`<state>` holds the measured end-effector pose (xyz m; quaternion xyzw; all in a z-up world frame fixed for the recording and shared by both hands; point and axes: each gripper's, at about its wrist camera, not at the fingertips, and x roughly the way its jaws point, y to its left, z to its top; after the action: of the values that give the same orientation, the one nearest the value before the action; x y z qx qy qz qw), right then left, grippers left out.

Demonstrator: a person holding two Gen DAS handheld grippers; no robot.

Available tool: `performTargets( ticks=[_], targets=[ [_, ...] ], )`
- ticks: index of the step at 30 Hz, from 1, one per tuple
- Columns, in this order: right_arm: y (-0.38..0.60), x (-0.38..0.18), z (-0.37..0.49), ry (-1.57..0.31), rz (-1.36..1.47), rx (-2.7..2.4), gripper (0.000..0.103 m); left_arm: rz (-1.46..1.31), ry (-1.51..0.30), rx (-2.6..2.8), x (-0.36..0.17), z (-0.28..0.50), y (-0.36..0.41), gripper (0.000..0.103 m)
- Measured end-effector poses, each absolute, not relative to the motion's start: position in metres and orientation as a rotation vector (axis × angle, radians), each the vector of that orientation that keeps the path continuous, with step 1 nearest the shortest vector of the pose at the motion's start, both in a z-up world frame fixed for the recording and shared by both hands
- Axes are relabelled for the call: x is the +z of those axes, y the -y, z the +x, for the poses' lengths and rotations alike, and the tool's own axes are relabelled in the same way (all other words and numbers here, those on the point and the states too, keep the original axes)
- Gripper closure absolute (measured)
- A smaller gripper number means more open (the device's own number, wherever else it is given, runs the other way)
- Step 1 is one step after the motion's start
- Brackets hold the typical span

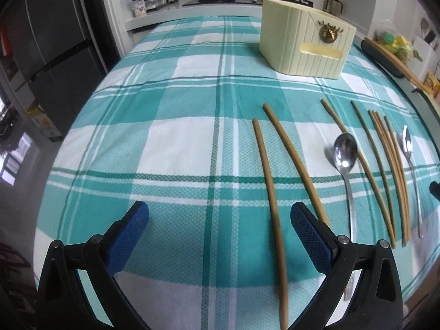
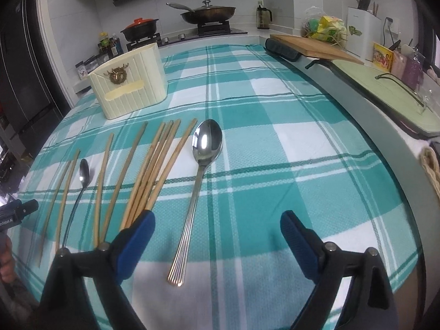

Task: Organize utensils
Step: 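Move the right tool toward a steel spoon while the left tool approaches a wooden chopstick, then close the right tool on the steel spoon while the left tool grips one wooden chopstick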

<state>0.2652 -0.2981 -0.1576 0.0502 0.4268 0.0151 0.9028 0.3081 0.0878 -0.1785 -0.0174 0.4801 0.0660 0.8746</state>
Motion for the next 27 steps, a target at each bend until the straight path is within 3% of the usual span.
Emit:
performTargets(
  ticks=[2,10,21,23,24,26,27],
  targets=[
    [0.293,-0.165,0.287,-0.915,0.089,0.031,0.019,-0.030,-1.028,0.150,-0.187,0.322,-0.091,0.001],
    [0.277,-0.190,0.332,-1.007,0.033,0.018,0.019,-0.075,-1.102,0.120,-0.203,0.354,-0.100,0.000],
    [0.275,-0.193,0.361,-0.987,-0.018,0.005,0.018,-0.065,-1.147,0.101,-0.208,0.376,-0.095,0.001],
    [0.275,-0.192,0.368,-0.975,-0.012,-0.008,0.028,-0.066,-1.146,0.082,-0.204,0.380,-0.093,0.016],
    [0.275,-0.190,0.370,-0.963,-0.011,-0.024,0.040,-0.059,-1.141,0.077,-0.201,0.382,-0.091,0.022],
    [0.273,-0.188,0.375,-0.948,-0.008,-0.041,0.052,-0.050,-1.137,0.062,-0.196,0.387,-0.086,0.049],
    [0.272,-0.188,0.378,-0.941,-0.008,-0.046,0.061,-0.045,-1.135,0.054,-0.195,0.389,-0.083,0.056]
  ],
)
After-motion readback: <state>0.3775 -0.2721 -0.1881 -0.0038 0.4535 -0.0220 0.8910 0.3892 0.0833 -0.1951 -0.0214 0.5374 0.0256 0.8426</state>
